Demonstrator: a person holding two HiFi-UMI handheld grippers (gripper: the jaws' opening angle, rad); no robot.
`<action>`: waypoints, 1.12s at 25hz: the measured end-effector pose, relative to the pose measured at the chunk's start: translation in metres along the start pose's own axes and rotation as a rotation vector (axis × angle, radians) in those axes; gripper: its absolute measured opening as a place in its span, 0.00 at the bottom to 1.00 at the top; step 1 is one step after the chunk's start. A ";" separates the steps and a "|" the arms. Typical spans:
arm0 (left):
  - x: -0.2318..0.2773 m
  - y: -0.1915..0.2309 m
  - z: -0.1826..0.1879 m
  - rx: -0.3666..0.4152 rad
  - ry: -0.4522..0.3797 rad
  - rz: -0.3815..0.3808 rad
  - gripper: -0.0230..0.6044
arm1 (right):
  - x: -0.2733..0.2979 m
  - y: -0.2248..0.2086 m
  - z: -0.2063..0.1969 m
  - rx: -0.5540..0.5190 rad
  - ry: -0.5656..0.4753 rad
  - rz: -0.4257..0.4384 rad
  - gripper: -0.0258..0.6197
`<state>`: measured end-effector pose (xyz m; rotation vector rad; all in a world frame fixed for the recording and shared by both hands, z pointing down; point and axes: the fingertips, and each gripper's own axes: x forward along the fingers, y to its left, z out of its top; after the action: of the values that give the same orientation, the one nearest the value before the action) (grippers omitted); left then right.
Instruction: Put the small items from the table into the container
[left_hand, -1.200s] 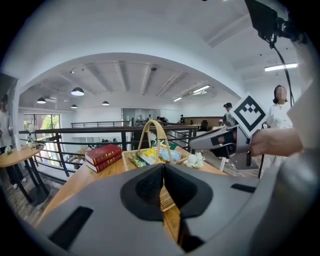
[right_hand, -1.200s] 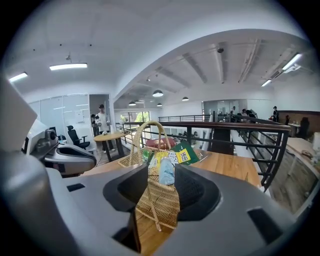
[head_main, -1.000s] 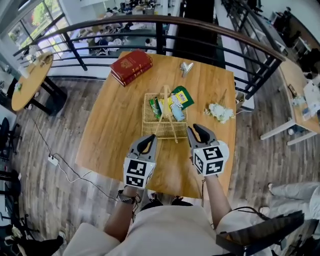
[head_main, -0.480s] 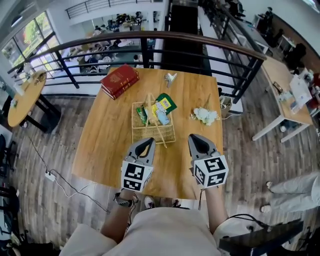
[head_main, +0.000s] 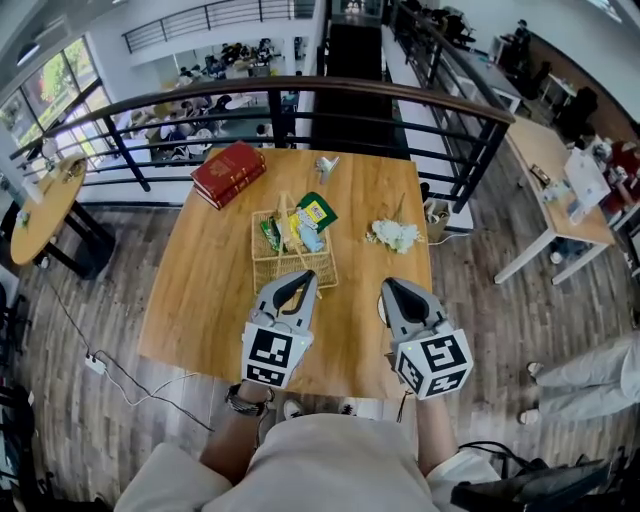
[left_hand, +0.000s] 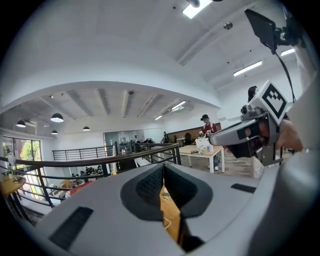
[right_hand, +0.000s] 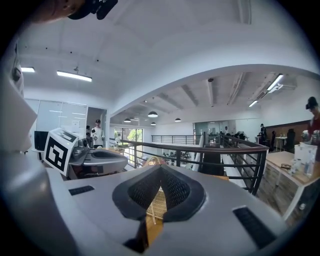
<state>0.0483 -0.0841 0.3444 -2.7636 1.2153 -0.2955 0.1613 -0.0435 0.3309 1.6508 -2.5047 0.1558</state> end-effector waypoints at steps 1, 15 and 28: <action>-0.001 -0.003 0.005 0.008 -0.009 -0.003 0.05 | -0.005 0.000 0.002 -0.001 -0.007 -0.003 0.06; -0.010 -0.022 0.044 0.063 -0.083 -0.028 0.05 | -0.034 0.002 0.023 -0.028 -0.052 -0.035 0.06; -0.008 -0.014 0.036 0.054 -0.068 -0.020 0.05 | -0.017 0.000 0.020 -0.035 -0.032 -0.029 0.06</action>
<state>0.0611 -0.0683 0.3110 -2.7179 1.1473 -0.2310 0.1670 -0.0315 0.3088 1.6878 -2.4908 0.0821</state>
